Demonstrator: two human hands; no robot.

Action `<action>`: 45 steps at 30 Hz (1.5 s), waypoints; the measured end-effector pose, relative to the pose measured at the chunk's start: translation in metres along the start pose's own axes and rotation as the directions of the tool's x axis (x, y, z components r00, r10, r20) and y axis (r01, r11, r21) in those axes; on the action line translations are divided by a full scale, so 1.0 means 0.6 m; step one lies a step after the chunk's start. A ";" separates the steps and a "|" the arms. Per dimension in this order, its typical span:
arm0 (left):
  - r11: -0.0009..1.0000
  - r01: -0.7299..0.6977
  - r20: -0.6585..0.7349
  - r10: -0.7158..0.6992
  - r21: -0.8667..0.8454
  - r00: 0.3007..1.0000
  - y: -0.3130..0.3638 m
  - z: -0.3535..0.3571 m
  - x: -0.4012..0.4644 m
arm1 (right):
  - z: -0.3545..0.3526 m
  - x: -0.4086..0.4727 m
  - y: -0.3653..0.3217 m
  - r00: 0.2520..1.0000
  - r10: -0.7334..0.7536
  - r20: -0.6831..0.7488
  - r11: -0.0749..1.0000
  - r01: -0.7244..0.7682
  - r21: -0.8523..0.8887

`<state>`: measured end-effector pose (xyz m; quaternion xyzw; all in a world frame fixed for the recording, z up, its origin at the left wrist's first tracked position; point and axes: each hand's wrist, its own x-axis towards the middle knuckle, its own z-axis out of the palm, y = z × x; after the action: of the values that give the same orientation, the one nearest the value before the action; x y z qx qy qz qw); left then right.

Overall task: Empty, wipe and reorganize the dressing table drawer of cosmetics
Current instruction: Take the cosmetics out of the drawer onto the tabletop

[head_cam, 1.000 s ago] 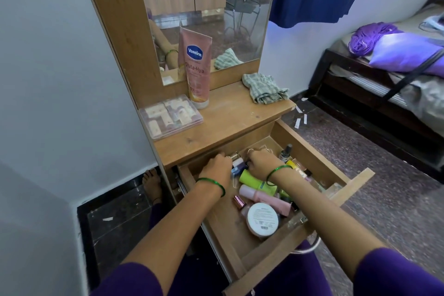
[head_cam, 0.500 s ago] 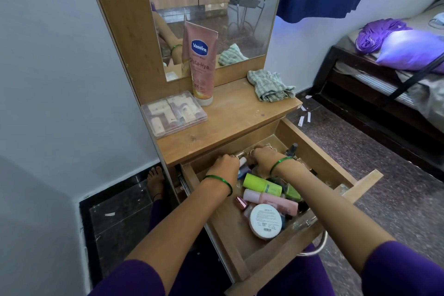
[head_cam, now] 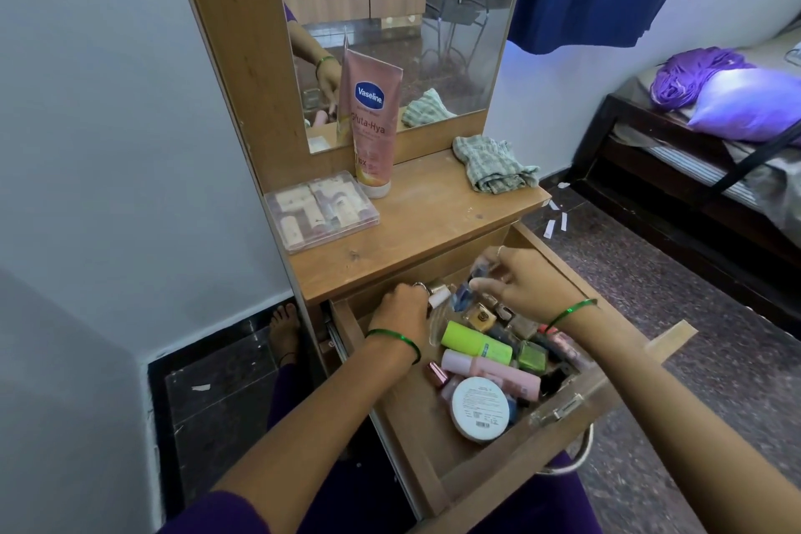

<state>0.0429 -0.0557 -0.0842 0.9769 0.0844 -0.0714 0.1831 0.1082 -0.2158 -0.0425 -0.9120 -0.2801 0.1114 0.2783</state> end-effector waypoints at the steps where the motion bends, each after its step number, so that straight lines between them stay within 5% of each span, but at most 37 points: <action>1: 0.998 0.018 -0.020 -0.019 -0.066 1.000 -0.002 -0.004 -0.002 | -0.010 -0.003 -0.005 1.000 -0.005 -0.023 1.000 0.005 0.019; 7: 0.836 -0.056 -0.167 -0.044 -0.546 0.985 -0.010 -0.054 -0.018 | -0.066 0.014 -0.040 0.952 -0.043 -0.302 0.988 0.085 0.127; 12: 0.707 -0.176 -0.367 -0.126 -0.685 0.922 -0.012 -0.095 -0.013 | -0.067 0.066 -0.063 0.917 -0.031 -0.398 0.982 0.103 0.161; 22: 0.948 0.016 -0.592 -0.211 -0.318 0.777 -0.026 -0.103 0.049 | -0.016 0.139 -0.083 0.885 0.013 -0.466 0.992 0.045 0.115; 32: 0.980 0.127 -0.606 -0.196 -0.156 0.771 -0.032 -0.101 0.069 | 0.016 0.147 -0.071 0.903 0.079 -0.423 0.991 -0.024 0.134; 45: 0.966 0.181 -0.612 -0.259 -0.187 0.747 -0.045 -0.103 0.079 | 0.053 0.188 -0.085 0.924 0.063 -0.377 0.961 0.046 0.274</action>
<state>0.0909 -0.0011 -0.0445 0.9147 0.2594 0.2444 0.1908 0.1662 -0.1018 -0.0446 -0.8693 -0.1980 -0.0293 0.4520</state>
